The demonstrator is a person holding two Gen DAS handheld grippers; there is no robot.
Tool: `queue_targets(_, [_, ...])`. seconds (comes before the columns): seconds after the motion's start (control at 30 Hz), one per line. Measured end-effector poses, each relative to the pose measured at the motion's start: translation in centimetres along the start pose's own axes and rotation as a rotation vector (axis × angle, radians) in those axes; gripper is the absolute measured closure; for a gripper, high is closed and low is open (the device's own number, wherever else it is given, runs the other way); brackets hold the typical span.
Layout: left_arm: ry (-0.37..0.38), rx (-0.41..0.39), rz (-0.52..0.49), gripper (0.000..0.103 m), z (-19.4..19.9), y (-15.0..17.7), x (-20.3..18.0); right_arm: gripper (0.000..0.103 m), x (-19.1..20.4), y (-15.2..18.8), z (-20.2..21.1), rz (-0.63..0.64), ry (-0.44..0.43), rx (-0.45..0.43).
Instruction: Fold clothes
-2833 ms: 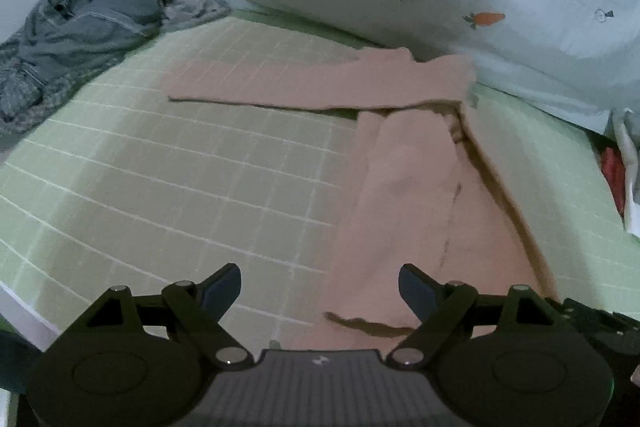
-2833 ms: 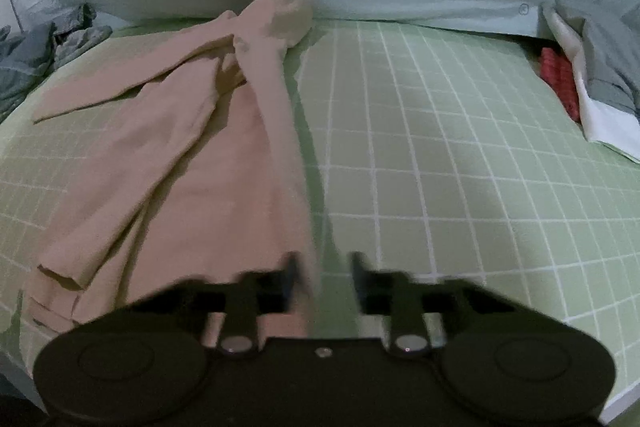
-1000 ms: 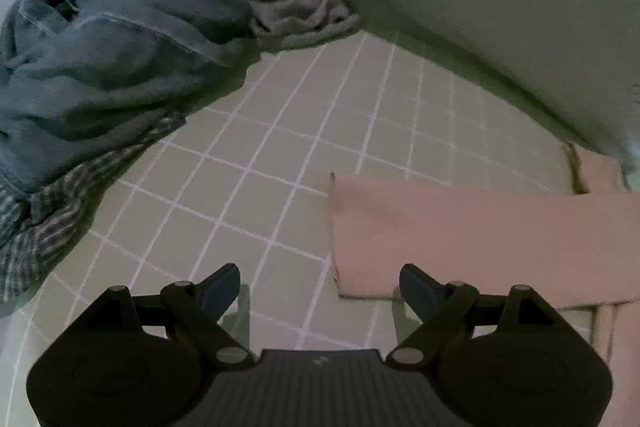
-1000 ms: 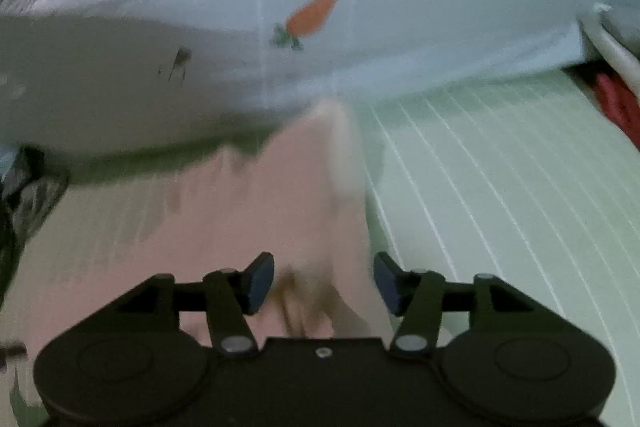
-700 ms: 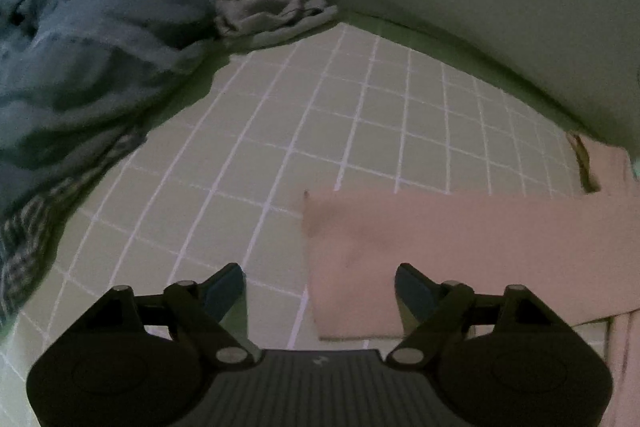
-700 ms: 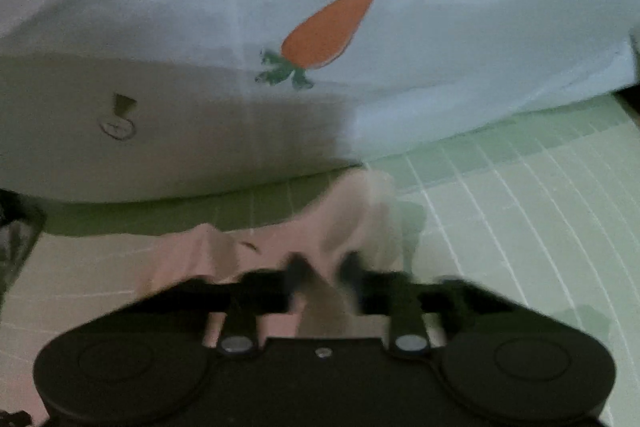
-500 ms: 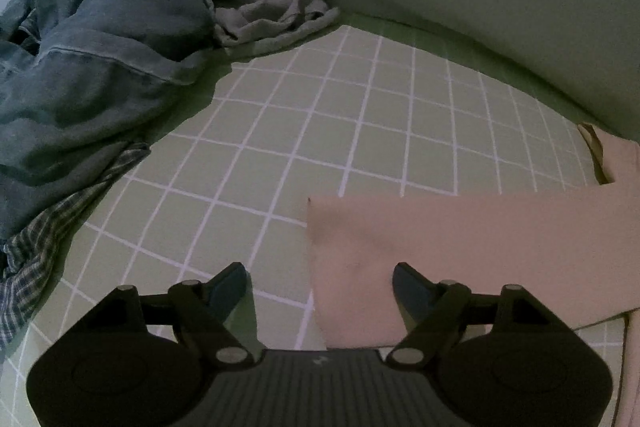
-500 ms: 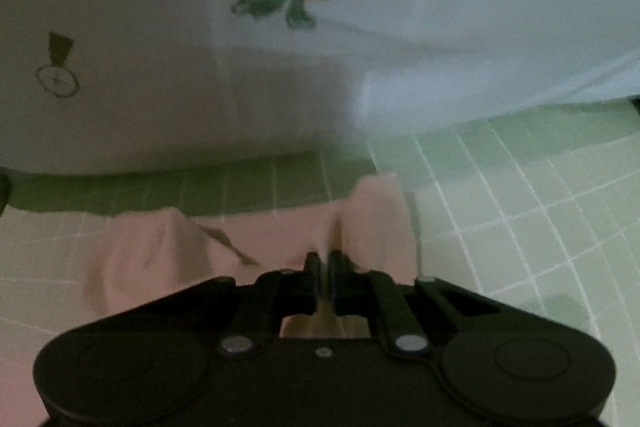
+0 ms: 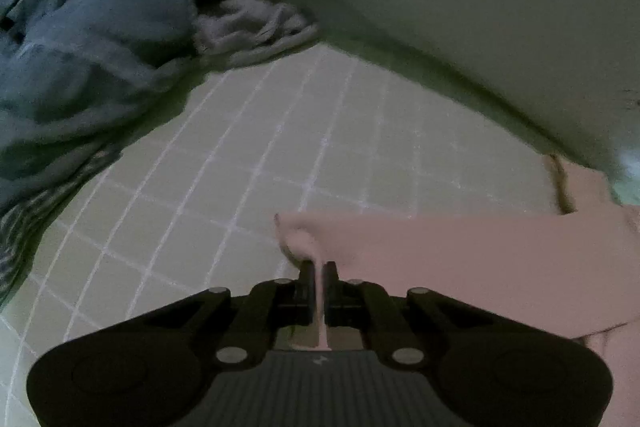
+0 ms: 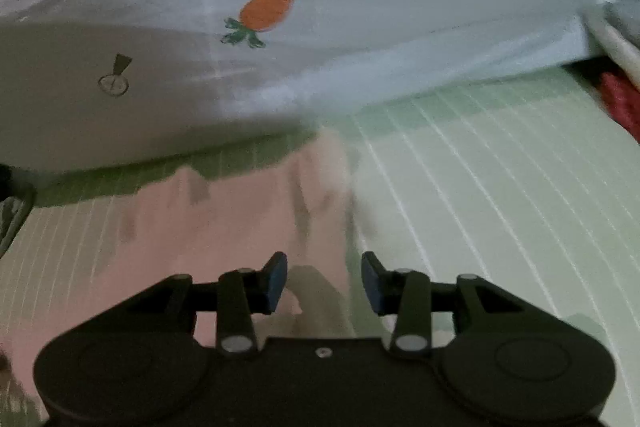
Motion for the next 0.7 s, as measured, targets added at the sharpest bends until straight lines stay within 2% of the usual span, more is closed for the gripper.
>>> queue_targets(0.1, [0.078, -0.048, -0.047, 0.099, 2.6, -0.9, -2.9, 0.062, -1.5, 2.4, 2.8, -0.011, 0.022, 0.001])
queue_targets(0.2, [0.168, -0.085, -0.094, 0.099, 5.3, -0.7, -6.3, 0.062, -3.0, 4.7, 5.1, -0.029, 0.043, 0.007])
queue_targets(0.27, [0.247, -0.082, -0.126, 0.099, 6.8, 0.2, -9.1, 0.063, -4.0, 6.3, 6.3, -0.048, 0.055, 0.015])
queue_targets(0.4, [0.378, 0.037, -0.182, 0.094, 7.4, 4.1, -14.0, 0.062, -5.8, 9.0, 7.5, -0.097, 0.078, 0.043])
queue_targets(0.47, [0.394, 0.097, -0.223, 0.074, 7.3, 6.3, -15.5, 0.062, -6.3, 9.9, 7.9, -0.110, 0.080, 0.053])
queue_targets(0.5, [0.392, 0.122, -0.247, 0.059, 7.3, 7.3, -16.0, 0.062, -6.3, 10.1, 8.0, -0.105, 0.079, 0.053])
queue_targets(0.53, [0.387, 0.125, -0.257, 0.047, 7.4, 7.8, -16.1, 0.062, -6.0, 10.1, 8.2, -0.087, 0.076, 0.050])
queue_targets(0.57, [0.378, 0.117, -0.253, 0.041, 7.7, 7.8, -15.9, 0.061, -5.7, 10.1, 8.3, -0.070, 0.073, 0.046])
queue_targets(0.6, [0.368, 0.108, -0.247, 0.031, 7.9, 7.8, -15.6, 0.056, -5.3, 9.9, 8.4, -0.048, 0.069, 0.041])
queue_targets(0.67, [0.343, 0.080, -0.215, 0.024, 8.2, 7.1, -14.6, 0.042, -4.0, 9.3, 8.2, 0.006, 0.053, 0.027])
queue_targets(0.7, [0.314, 0.068, -0.195, 0.019, 8.1, 6.7, -13.9, 0.030, -3.0, 8.9, 7.9, 0.037, 0.035, 0.021])
Point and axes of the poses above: each gripper's, at about its wrist camera, not at the fingertips, and z roughly against the way its jaws point, x to its left, y to its underside, the point moved 7 cm from there along -z, roughly the way its jaws point, and after that the axes turned 7 degrees about -y, right-handed, at the moved point
